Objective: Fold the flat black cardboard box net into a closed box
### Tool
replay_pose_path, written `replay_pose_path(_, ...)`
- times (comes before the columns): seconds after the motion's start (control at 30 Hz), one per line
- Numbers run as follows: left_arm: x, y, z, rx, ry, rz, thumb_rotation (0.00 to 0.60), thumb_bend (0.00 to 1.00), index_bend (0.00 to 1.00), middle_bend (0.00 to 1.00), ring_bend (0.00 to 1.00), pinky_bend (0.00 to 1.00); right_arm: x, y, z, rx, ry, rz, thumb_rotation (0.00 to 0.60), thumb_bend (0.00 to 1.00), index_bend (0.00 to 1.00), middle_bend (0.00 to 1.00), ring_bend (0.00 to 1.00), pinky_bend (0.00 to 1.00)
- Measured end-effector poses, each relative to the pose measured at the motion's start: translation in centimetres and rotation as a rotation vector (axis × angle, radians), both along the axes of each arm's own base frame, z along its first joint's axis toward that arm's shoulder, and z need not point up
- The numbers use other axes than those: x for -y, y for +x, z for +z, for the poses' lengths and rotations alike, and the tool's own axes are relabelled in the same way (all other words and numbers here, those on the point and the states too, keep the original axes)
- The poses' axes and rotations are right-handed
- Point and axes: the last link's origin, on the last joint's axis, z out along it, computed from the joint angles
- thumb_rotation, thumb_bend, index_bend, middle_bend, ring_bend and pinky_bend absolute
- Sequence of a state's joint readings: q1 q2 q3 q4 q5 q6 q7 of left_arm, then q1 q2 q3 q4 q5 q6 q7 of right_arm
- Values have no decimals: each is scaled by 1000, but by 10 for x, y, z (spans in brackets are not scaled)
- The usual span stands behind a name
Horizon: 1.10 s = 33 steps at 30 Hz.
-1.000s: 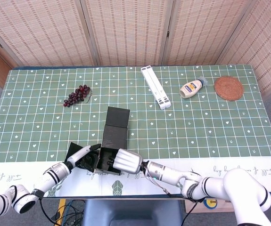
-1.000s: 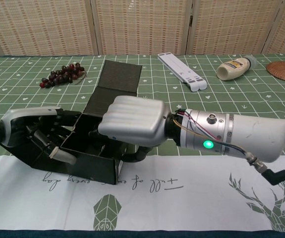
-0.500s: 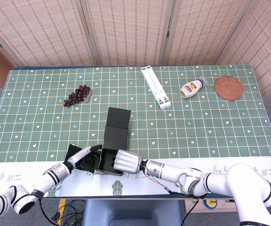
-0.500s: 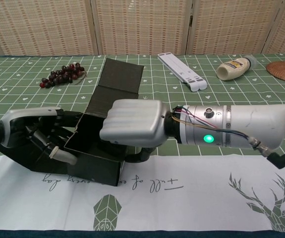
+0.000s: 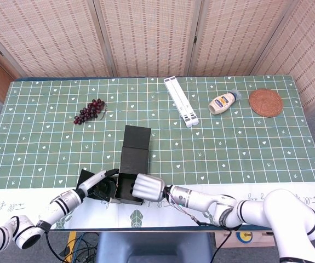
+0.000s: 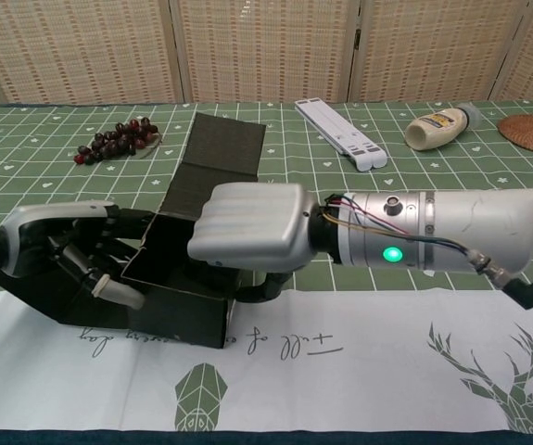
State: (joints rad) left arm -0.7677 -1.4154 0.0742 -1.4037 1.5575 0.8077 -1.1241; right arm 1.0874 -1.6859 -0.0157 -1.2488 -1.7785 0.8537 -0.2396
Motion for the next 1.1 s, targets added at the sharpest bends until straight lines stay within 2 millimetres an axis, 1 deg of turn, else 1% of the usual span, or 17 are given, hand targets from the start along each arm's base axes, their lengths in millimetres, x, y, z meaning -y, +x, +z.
replay_pose_path(0.03,0,0,0,0,0,0,600,111,227,208,508,728,0,0,0,1,-2,2,600,584,729,671,817,928)
replay_pose_path(0.1,0,0,0,0,1,0,600,111,227,208,508,728,1,-1,1,2,-9,7,600,552,622,597,815,928)
replay_pose_path(0.2,0,0,0,0,3,2,600,111,223,208,508,728,2,-2,3,4,-17,11,600,524,413,460,811,928)
replay_pose_path(0.23,0,0,0,0,5,2,600,111,219,208,508,728,2,-2,3,5,-21,13,600,518,334,409,809,928)
replay_pose_path(0.27,0,0,0,0,6,2,600,111,217,208,508,728,2,-2,4,7,-26,15,600,513,235,348,805,928)
replay_pose_path(0.3,0,0,1,-1,9,2,600,111,214,208,508,728,2,-3,5,10,-29,16,600,507,170,310,802,928)
replay_pose_path(0.4,0,0,1,-3,17,1,600,111,205,208,507,728,2,-3,7,23,-36,14,600,488,47,232,794,928)
replay_pose_path(0.47,0,0,2,-5,21,0,600,112,199,208,507,728,2,-3,9,31,-42,10,600,477,2,185,786,928)
replay_pose_path(0.57,1,1,3,-8,31,-5,600,111,186,206,504,728,1,-4,12,42,-46,0,600,471,0,139,775,928)
replay_pose_path(0.67,2,0,6,-12,47,-13,600,112,158,166,497,728,0,-5,17,65,-50,-18,600,470,0,114,772,928)
replay_pose_path(0.83,5,-1,11,-25,86,-32,600,111,82,18,453,725,1,-10,29,109,-63,-66,600,470,0,113,771,928)
replay_pose_path(0.9,6,-1,14,-38,107,-45,600,111,73,0,443,721,0,-14,36,128,-66,-100,600,470,0,113,771,928)
replay_pose_path(1.1,11,-1,23,-64,166,-57,600,111,58,0,416,717,-3,-30,58,184,-65,-240,600,470,0,135,771,928)
